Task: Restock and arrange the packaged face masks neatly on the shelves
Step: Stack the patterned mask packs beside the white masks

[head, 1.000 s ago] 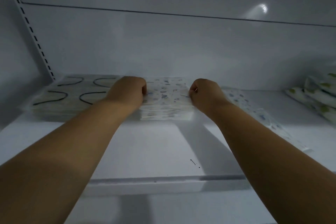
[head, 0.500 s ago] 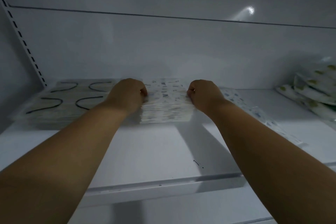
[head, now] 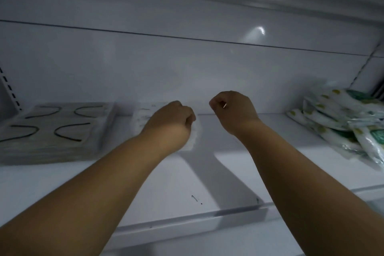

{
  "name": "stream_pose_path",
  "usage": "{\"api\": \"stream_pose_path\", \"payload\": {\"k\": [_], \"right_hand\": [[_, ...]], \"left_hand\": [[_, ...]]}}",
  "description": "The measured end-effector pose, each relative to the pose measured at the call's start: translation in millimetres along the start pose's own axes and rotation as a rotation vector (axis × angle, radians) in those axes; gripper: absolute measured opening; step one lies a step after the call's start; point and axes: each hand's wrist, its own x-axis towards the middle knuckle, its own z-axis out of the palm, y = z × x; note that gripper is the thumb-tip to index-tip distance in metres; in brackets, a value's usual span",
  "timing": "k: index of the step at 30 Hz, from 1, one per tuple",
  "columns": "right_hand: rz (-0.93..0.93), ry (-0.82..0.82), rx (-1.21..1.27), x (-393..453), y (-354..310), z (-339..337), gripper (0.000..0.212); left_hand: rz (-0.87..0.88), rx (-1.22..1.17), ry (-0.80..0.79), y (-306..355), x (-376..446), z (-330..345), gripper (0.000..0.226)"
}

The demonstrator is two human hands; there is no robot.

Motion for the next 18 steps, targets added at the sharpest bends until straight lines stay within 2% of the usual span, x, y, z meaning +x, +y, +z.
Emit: {"api": "stream_pose_path", "payload": {"k": [2,6,8,11,13,15,18], "right_hand": [[0.053,-0.024,-0.005,-5,21,-13,0.027],[0.199,-0.164,-0.162,-12,90,-27,0.025],[0.269,-0.239,-0.186,-18,123,-26,0.030],[0.301,-0.362,-0.179,-28,154,-20,0.039],[0.274,-0.377,-0.143,-30,163,-16,0.039],[0.255,-0.335,0.003,-30,167,-14,0.033],[0.268,-0.290,0.292,-33,172,-14,0.024]], "left_hand": [[-0.070,-0.170,-0.086,19,4,13,0.030],[-0.402,-0.749,-0.310,65,5,44,0.018],[-0.490,-0.857,-0.364,80,11,62,0.015],[-0.542,-0.876,-0.351,97,22,86,0.016],[-0.588,-0.903,-0.322,108,28,97,0.011],[-0.629,-0.955,-0.277,120,34,108,0.008],[-0.700,-1.089,-0.151,136,38,125,0.028]]}}
